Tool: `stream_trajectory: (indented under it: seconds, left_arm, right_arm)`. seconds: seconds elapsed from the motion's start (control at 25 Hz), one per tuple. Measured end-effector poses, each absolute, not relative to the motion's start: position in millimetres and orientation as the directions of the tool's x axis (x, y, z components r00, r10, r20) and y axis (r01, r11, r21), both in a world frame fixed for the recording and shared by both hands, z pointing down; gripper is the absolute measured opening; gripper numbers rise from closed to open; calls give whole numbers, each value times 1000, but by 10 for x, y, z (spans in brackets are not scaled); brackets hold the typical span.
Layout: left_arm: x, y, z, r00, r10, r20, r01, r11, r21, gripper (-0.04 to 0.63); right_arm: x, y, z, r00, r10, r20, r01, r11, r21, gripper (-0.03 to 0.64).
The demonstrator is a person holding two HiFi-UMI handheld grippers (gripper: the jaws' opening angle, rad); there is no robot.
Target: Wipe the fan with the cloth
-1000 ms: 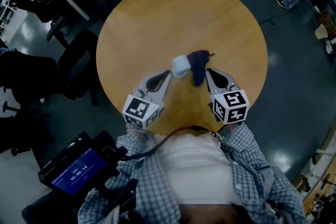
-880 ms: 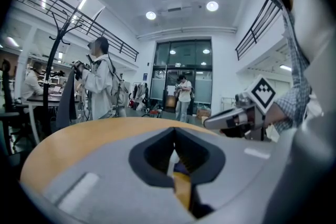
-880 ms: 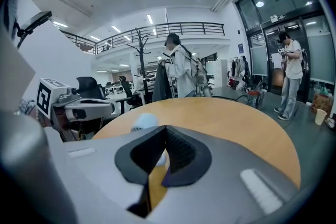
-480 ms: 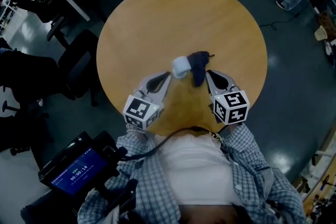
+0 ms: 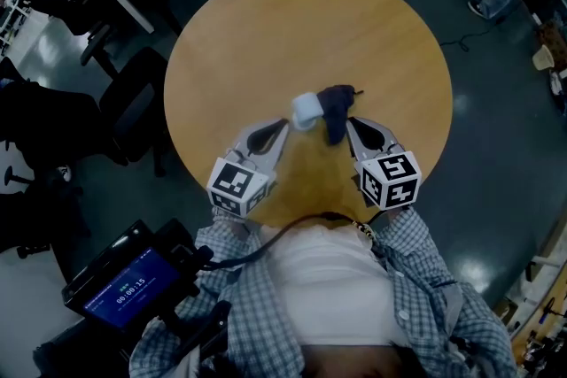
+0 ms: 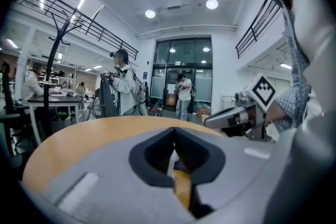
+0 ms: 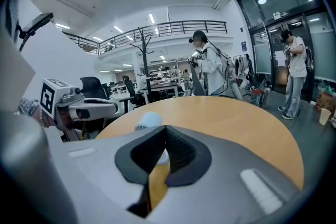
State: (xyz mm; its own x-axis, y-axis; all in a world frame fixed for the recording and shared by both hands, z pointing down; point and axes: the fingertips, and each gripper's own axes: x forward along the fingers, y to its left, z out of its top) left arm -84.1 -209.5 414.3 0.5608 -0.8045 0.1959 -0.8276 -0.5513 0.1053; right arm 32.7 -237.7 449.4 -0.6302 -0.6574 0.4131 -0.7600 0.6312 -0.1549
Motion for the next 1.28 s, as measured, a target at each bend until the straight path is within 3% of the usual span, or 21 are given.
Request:
stream_trajectory:
  seconds: [1.28]
  left_arm:
    - [-827, -2133, 4271, 560, -798, 225, -828, -548, 116, 2]
  right_arm:
    - [296, -2402, 4455, -632, -651, 421, -755, 640, -144, 3]
